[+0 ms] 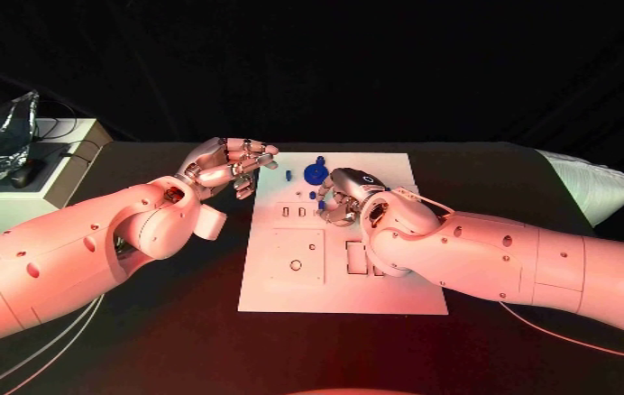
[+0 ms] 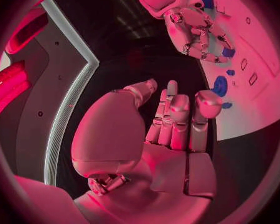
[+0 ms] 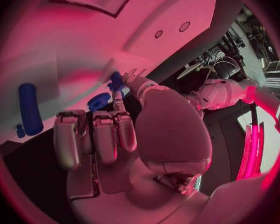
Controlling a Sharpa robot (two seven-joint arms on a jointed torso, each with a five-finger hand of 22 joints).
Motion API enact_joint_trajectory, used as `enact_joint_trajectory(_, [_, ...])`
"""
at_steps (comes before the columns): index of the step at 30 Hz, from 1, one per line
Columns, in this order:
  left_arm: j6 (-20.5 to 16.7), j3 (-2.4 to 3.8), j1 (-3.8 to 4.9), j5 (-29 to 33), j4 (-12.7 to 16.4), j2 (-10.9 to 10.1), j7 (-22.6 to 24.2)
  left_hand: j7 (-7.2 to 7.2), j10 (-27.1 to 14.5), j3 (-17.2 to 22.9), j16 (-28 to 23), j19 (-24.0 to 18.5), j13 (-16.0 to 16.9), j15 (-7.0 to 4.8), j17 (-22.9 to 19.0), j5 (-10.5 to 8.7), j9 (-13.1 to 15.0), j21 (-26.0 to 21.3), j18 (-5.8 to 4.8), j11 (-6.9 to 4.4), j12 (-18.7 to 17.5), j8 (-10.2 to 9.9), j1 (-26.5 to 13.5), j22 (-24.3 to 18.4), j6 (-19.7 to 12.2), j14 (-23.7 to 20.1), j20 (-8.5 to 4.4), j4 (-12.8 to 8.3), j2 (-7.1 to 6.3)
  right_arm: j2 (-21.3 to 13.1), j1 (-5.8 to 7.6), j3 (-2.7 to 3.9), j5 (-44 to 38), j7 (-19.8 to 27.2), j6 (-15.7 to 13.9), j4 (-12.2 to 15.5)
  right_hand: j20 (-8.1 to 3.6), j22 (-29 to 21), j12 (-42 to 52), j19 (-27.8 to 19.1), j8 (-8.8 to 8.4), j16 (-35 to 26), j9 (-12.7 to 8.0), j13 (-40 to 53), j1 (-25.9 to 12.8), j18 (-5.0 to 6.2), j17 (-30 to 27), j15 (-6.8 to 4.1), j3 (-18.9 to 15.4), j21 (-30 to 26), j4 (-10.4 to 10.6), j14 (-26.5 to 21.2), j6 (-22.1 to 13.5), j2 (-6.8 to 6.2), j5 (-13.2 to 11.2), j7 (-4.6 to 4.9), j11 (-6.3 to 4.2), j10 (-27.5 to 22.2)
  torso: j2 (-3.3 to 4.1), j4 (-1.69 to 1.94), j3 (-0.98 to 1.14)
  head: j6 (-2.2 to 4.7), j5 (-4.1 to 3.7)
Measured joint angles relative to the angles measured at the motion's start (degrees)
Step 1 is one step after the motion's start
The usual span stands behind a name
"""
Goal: Assemble the parts on the task board
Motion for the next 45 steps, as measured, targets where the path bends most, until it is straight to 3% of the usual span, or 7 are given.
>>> enact_joint_trajectory(24, [0.0,0.0,0.0,0.0,-0.2,0.0,-0.1,0.0,0.0,0.0,0.0,0.0,0.1,0.0,0.0,0.0,0.0,0.2,0.0,0.0,0.2,0.0,0.0,0.2,0.0,0.0,0.0,0.0,0.0,-0.2,-0.01,-0.03,-0.6,0.4,0.9,0.0,0.44,0.0,-2.8,0.0,-1.56,0.0,-1.1,0.0,-1.3,-0.01,0.0,0.83,-1.7,-0.2,-0.1,0.0,-4.0,-2.2,-1.3,1.11,0.63,0.2,0.0,-0.02,-0.01,-0.09,-0.1])
enact_joint_trajectory(27, [0.0,0.0,0.0,0.0,-0.2,0.0,-0.1,0.0,0.0,0.0,0.0,0.0,0.1,0.0,0.1,0.0,0.0,0.2,0.0,0.0,0.3,0.0,0.0,0.2,0.0,0.0,0.0,0.0,0.0,-0.3,-0.01,-0.03,-0.6,0.5,0.9,0.0,1.0,0.0,-3.7,0.0,-2.31,0.0,-1.5,0.0,-1.5,-0.01,0.0,1.34,-3.0,-0.2,0.3,0.1,-5.2,-2.48,-1.9,1.45,1.26,-0.3,0.01,-0.02,-0.01,-0.09,-0.1])
enact_joint_trajectory(30, [0.0,0.0,0.0,0.0,-0.3,0.0,-0.1,0.0,0.0,0.0,0.0,0.0,0.1,0.0,0.1,0.0,0.0,0.2,0.0,0.0,0.3,0.0,0.0,0.3,0.0,0.0,0.0,0.0,0.0,-0.4,-0.01,-0.03,-0.6,0.6,0.7,0.1,1.06,0.0,-4.2,0.0,-2.44,0.0,-1.7,0.0,-1.5,-0.01,0.0,1.54,-7.1,-0.2,1.2,-0.1,-5.5,-2.48,-3.1,1.64,1.54,-0.5,0.02,-0.02,0.01,-0.1,-0.1])
enact_joint_trajectory(37, [0.0,0.0,0.0,-0.2,-0.5,0.4,-0.5,0.42,-0.4,-0.1,0.1,-0.1,0.6,0.0,0.1,0.0,-0.2,0.2,0.0,0.43,0.9,-1.1,-0.5,0.3,-1.7,0.0,0.13,-0.1,-0.51,-1.3,-0.01,-0.03,-0.7,0.9,-1.1,0.9,1.46,0.0,-4.4,0.0,-2.66,0.0,-1.9,0.0,0.4,0.0,0.0,1.73,-12.9,-0.4,3.8,0.1,-5.5,-0.96,-3.9,1.66,1.75,-0.7,0.02,0.01,0.03,-0.1,-0.12])
enact_joint_trajectory(39, [-0.1,0.0,0.0,-0.7,-0.7,0.6,-1.1,0.62,-0.6,-1.1,0.8,-0.3,1.7,0.2,0.4,0.0,-0.2,0.5,0.0,0.62,2.6,-1.1,-1.5,0.4,-2.3,0.2,0.31,0.2,-0.75,-2.1,0.0,0.01,-0.6,1.1,-2.4,1.4,1.46,0.0,-4.4,0.0,-2.66,0.0,-1.9,0.0,0.4,0.0,0.0,1.73,-13.4,-0.4,4.1,0.1,-5.5,-0.94,-3.9,1.66,1.75,-0.7,-0.02,0.02,0.07,-0.06,-0.07])
enact_joint_trajectory(41, [-0.3,0.0,0.0,-1.5,-0.9,0.8,-1.8,0.54,-0.3,-2.7,3.2,-0.3,4.5,0.37,3.4,0.0,0.7,0.9,0.0,0.52,6.9,0.8,-3.3,0.8,-1.5,1.5,0.31,1.4,-0.23,-2.9,0.13,0.1,-0.5,1.5,-3.7,1.8,1.46,0.0,-4.4,0.0,-2.66,0.0,-1.9,0.0,0.7,-0.01,0.0,1.73,-13.9,-0.4,4.6,0.1,-5.5,-0.66,-3.9,1.66,1.75,-0.7,-0.12,0.01,0.11,0.13,-0.02])
enact_joint_trajectory(45, [-0.9,0.0,0.03,-3.8,-1.7,1.6,-5.4,-0.52,-2.2,-4.6,10.9,0.2,16.8,-0.5,13.5,-0.16,4.1,1.6,0.0,-0.5,24.7,7.0,-8.3,1.5,-1.3,5.6,-0.22,6.5,1.9,-5.3,1.65,0.36,2.9,4.2,-7.4,2.4,1.46,0.0,-4.1,0.0,-2.18,0.0,-1.9,0.0,1.4,0.0,0.0,1.73,-15.3,-1.3,6.2,0.1,-5.3,-0.01,-2.4,1.43,1.72,-0.7,-0.45,-0.12,0.17,0.41,0.16])
